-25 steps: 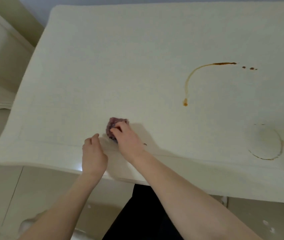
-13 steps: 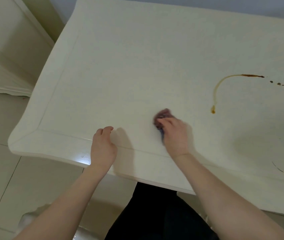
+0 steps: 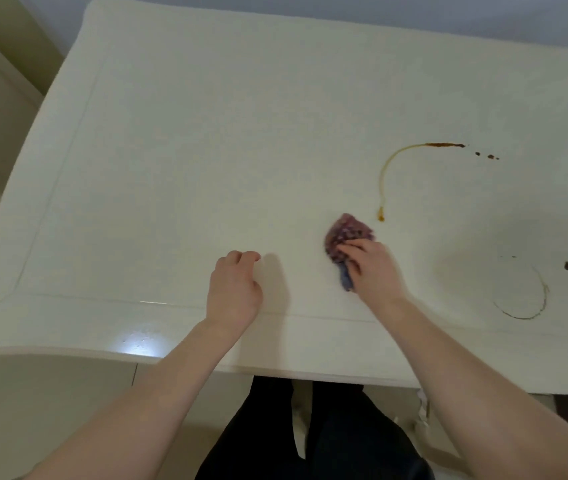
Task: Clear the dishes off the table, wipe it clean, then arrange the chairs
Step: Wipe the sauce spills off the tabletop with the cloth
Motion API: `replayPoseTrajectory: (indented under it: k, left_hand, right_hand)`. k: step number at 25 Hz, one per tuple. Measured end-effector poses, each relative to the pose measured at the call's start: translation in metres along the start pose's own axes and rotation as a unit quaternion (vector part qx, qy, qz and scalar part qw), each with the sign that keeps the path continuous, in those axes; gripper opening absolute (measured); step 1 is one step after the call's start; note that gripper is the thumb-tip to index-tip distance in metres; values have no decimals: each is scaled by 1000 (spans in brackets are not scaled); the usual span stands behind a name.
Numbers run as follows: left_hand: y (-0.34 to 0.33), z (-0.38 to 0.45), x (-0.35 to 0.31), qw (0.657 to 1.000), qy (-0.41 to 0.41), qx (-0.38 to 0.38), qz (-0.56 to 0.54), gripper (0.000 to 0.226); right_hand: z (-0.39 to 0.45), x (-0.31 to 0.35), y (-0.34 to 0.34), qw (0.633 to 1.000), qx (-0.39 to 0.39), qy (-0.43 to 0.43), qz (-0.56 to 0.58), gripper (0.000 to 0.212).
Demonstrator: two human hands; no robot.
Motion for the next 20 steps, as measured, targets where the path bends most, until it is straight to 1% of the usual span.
replayPoseTrajectory:
  k: [2,3,4,6,7,8,9,10,12,13,15,17,20]
  left_hand:
    - [-15,9,-27,999,-34,13,-4,46]
    - [-22,13,-39,999,-45,17,-10,44]
    - [-30,18,-53,998,-58,20,-16,44]
    - [-42,25,-85,994,-101,23,-24,51]
    - [-50,30,-105,991,-127,23,-29,57]
    - [-57,35,-118,988,-150,28,-29,62]
    - [-66,41,-132,984,-171,42,-19,65]
    - [-76,48,-143,980,-189,62,4,67]
    - [-98,61,-158,969,-207,116,70,71]
    - [-106,69,-158,964,-199,143,104,73]
    - [-113,82,-155,966,-163,155,130,73]
    - [-114,93,-155,978,-120,120,123,66]
    - [-115,104,-162,994,-47,32,96,55]
  right_hand:
    - [3,-39,23,997,2,-82,-7,32]
    - [5,-48,31,995,2,-105,-3,34]
    - [6,-52,40,994,-2,-107,10,35]
    - [3,-43,47,998,10,-39,38,40]
    - [-1,-42,49,998,38,-9,54,43]
    - [-5,-41,49,996,64,2,68,47]
    - [-9,-47,53,994,71,-6,77,49]
    - [-10,-60,59,995,58,-23,77,49]
    - [-7,-97,75,997,34,-58,28,49]
    - [-2,-118,79,996,40,-72,-12,50]
    - [11,-156,87,988,65,-105,-89,54]
    - [24,-185,96,981,85,-138,-111,56]
    - [34,-199,101,976,109,-134,-130,57]
Point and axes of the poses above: each hand's wrist, its own z-axis towards the middle knuckle, its own y-axis out of the back of the hand, x = y × z, the point moved 6 cm from there along z, towards the middle knuckle, and after that the axes turned 8 degrees about -y, right-handed, at the moved point
